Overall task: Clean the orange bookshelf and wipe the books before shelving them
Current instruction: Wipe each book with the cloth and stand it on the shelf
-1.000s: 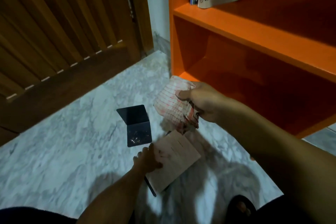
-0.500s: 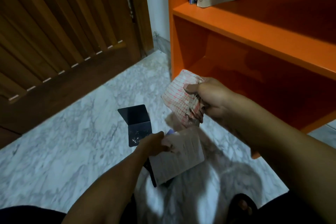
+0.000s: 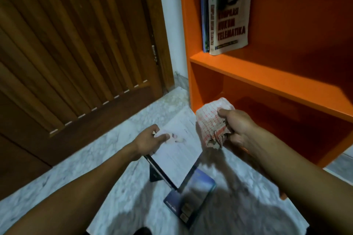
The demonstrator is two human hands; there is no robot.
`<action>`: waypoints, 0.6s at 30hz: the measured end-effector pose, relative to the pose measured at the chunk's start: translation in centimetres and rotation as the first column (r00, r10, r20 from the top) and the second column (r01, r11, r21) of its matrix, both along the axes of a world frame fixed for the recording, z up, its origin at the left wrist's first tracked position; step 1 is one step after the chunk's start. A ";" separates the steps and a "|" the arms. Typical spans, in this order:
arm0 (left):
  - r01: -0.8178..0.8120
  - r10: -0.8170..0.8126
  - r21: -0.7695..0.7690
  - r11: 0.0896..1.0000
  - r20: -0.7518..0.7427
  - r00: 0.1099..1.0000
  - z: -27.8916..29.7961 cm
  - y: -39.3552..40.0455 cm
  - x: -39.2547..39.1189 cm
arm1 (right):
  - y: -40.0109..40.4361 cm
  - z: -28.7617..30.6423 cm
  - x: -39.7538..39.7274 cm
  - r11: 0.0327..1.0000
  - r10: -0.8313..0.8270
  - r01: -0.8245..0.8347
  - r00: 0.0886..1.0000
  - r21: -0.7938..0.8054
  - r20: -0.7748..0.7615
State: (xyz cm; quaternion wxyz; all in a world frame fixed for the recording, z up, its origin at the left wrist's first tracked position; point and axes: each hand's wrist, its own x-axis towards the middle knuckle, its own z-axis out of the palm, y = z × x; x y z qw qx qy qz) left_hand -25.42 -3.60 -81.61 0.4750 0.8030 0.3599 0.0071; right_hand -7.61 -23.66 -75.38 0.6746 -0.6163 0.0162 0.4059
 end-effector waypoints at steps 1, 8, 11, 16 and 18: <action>-0.060 0.062 -0.044 0.997 0.054 0.997 1.4 0.2 -0.7 | 0.0 0.2 0.1 0.999 -0.034 0.034 0.999 0.018 -0.041; -0.197 0.331 -0.404 0.893 0.293 0.897 7.8 -1.7 -4.5 | 1.0 0.2 -2.0 0.985 -0.119 0.135 0.983 0.107 -0.139; -0.149 0.315 -0.439 0.886 0.333 0.889 8.5 -3.0 -4.9 | 1.7 -0.3 -3.7 0.988 -0.063 0.084 0.987 0.132 -0.151; -0.062 0.249 -0.435 0.898 0.389 0.887 8.3 -4.2 -4.0 | 1.5 -0.7 -4.2 0.974 0.001 0.002 1.000 0.226 -0.013; -0.052 0.238 -0.398 0.916 0.432 0.870 8.4 -4.6 -3.6 | 1.2 -0.1 -4.3 0.969 0.017 -0.036 0.997 0.246 0.079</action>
